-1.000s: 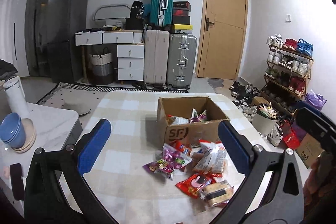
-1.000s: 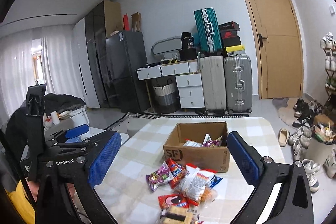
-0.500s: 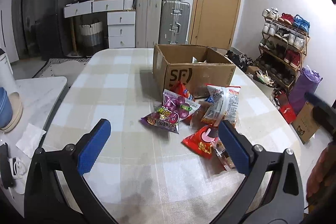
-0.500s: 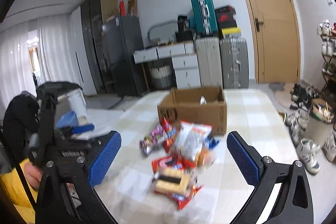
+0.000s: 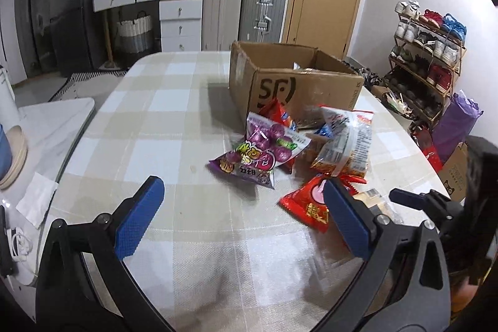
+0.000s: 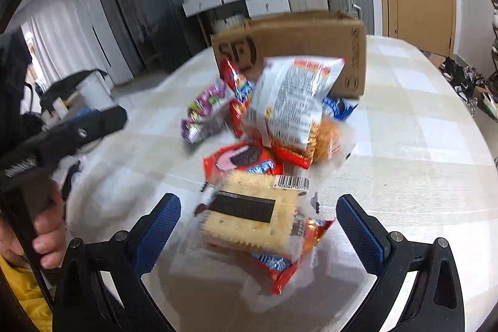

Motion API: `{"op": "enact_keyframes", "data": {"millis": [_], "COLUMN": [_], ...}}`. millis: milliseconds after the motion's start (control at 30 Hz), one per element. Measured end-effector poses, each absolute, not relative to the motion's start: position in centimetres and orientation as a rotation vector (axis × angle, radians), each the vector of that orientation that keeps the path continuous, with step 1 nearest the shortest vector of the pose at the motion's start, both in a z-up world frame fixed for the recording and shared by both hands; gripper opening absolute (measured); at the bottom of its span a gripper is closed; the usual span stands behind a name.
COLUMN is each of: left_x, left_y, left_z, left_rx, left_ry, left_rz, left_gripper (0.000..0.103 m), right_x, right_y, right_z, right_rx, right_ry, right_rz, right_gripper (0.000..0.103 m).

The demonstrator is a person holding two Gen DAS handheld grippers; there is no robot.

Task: Organize snacks
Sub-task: 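Grasp the cracker pack with the right gripper while the left gripper grasps the purple candy bag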

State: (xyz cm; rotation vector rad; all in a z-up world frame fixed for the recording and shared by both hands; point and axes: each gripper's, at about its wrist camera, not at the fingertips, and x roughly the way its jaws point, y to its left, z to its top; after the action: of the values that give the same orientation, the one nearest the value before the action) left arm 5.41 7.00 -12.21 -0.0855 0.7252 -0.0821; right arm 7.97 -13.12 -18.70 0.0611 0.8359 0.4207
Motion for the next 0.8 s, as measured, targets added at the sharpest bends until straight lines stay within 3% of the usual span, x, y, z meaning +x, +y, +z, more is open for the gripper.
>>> {"op": "enact_keyframes", "data": {"millis": [200,400,800], "left_x": [6.2,6.9,6.6], "left_y": [7.3,7.2,7.0], "left_z": [-13.2,-14.0,-13.9], "left_rx": [-0.097,-0.108,-0.105], "left_ry": [0.743,0.765,0.759], "left_rz": [-0.081,-0.083,-0.076], "left_gripper": [0.102,0.102,0.102], "right_x": [9.5,9.1,7.8], "right_y": [-12.6,-12.9,-14.9], "right_z": [-20.2,-20.4,-19.2], "right_rx": [0.06,0.047,0.123], "right_ry": [0.885,0.876,0.801], "right_rz": [0.419,0.43,0.444], "right_gripper": [0.093,0.067,0.028]}}
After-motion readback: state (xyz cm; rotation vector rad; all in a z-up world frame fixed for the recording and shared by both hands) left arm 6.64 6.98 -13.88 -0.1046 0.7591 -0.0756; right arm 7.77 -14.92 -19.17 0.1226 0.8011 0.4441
